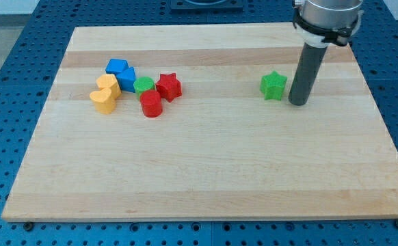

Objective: Move the green star slightly towards the top

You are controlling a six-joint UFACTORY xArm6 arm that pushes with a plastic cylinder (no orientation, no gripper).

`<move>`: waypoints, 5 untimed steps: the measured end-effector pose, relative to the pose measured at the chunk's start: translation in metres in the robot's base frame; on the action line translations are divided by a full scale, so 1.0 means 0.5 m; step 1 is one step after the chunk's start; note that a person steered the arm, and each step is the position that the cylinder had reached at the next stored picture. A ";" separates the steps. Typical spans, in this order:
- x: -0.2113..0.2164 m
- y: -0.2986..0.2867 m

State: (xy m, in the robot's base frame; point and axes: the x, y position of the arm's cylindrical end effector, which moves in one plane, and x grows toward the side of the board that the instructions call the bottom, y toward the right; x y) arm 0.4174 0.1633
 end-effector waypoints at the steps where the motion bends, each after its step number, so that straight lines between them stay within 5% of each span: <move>1: -0.011 -0.004; 5: -0.029 -0.095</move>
State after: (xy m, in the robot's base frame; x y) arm 0.4029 0.1156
